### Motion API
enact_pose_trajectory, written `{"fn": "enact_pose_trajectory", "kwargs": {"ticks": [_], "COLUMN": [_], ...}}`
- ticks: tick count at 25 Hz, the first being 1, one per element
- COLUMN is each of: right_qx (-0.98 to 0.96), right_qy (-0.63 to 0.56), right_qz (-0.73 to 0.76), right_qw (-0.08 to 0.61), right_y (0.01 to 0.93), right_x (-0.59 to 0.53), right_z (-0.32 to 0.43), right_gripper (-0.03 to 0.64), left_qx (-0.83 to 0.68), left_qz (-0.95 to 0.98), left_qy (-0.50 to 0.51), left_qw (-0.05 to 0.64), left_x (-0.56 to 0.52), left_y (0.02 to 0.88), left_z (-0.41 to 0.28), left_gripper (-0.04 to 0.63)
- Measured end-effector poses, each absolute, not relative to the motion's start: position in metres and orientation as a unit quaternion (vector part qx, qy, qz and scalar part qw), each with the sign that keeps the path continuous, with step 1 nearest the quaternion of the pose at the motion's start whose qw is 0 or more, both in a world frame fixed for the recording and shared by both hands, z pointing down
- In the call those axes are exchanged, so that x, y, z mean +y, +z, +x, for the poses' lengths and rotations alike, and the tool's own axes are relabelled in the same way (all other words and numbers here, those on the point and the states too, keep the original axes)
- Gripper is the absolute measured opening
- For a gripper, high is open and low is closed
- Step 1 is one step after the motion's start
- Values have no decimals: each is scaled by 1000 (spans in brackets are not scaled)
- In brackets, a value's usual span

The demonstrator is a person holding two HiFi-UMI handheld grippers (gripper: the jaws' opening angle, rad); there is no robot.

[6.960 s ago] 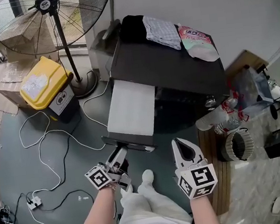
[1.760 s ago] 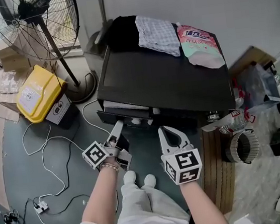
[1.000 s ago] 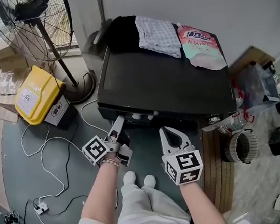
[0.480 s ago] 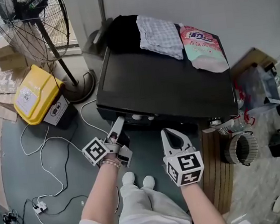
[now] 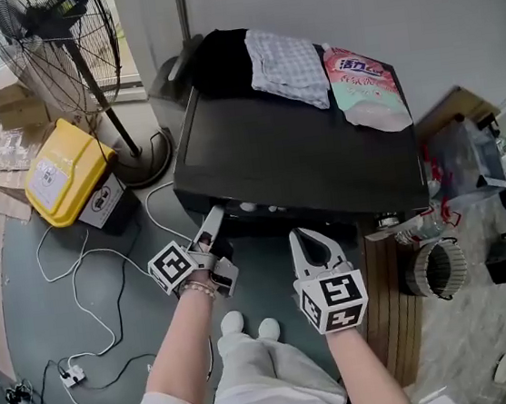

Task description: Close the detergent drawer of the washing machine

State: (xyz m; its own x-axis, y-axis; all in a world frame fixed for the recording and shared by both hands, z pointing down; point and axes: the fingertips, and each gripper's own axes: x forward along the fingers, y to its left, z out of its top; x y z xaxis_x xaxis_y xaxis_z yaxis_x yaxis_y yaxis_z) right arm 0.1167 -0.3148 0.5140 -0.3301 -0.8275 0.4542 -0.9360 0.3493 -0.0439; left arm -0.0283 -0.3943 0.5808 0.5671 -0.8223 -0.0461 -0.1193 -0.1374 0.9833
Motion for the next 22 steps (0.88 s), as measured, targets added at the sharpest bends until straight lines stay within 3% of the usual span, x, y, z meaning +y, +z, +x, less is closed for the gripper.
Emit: {"fn": "enact_pose_trajectory", "kwargs": {"ticks": [7,10,22], "right_qx": [-808,-811,-826], "right_qy": [142,137,117], "right_qz": [544,542,529], "right_qw": [177,174,156], "right_y": [501,494,466], "right_x": [-309,-305,-276], "right_z": [114,113,115], "right_gripper": [0,0,0], "left_qx": [-386,-411,-420], "left_qz": [669,659,710], "left_qy": [-290,-283,-258], "left_qw": [564,563,504], "left_x": [-390,-384,-348], "left_y": [580,579,527], "left_z": [-31,-35,-35], "left_gripper": [251,150,152]}}
